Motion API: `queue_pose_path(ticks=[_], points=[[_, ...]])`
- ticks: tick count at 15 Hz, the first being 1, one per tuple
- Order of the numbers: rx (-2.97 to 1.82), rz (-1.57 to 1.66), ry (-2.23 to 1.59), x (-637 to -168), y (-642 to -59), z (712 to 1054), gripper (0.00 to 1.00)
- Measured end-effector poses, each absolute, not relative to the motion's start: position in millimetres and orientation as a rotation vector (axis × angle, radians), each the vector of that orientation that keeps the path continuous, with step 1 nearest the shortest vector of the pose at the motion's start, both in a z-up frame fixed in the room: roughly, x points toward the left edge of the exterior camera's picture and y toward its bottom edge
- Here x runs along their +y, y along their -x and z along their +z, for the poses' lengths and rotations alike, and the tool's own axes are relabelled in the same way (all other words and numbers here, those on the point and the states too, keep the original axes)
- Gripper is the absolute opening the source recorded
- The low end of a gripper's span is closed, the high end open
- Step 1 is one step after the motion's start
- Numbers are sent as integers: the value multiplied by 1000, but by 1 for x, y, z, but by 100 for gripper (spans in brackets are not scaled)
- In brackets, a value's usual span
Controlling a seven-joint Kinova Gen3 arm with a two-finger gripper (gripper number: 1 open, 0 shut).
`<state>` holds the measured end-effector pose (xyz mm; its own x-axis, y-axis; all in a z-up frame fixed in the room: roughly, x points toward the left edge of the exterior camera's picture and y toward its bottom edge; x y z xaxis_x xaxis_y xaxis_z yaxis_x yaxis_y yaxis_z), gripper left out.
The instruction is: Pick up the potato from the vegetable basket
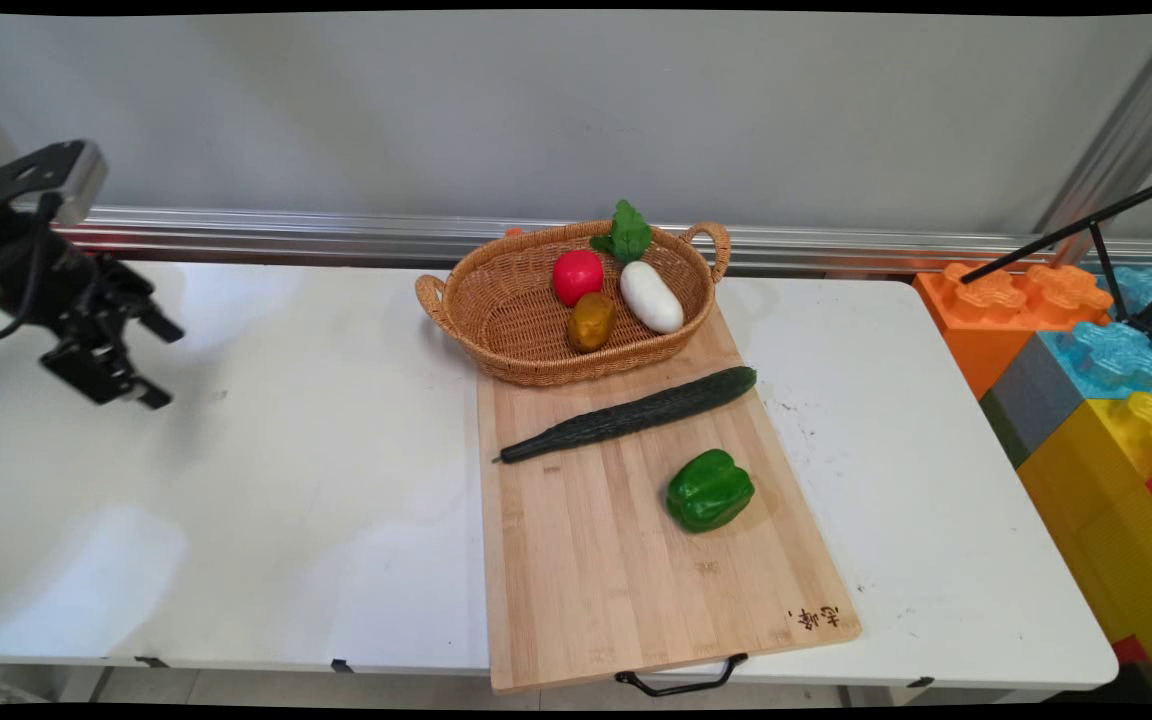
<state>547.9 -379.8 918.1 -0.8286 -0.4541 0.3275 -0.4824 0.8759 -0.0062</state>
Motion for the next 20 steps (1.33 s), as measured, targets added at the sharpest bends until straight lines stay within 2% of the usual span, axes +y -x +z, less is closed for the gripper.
queue_pose_path(ticks=[11,20], points=[[-2499,288,-679,-451,-455,918,100],[-2336,310,-834,-538,-337,876,100]])
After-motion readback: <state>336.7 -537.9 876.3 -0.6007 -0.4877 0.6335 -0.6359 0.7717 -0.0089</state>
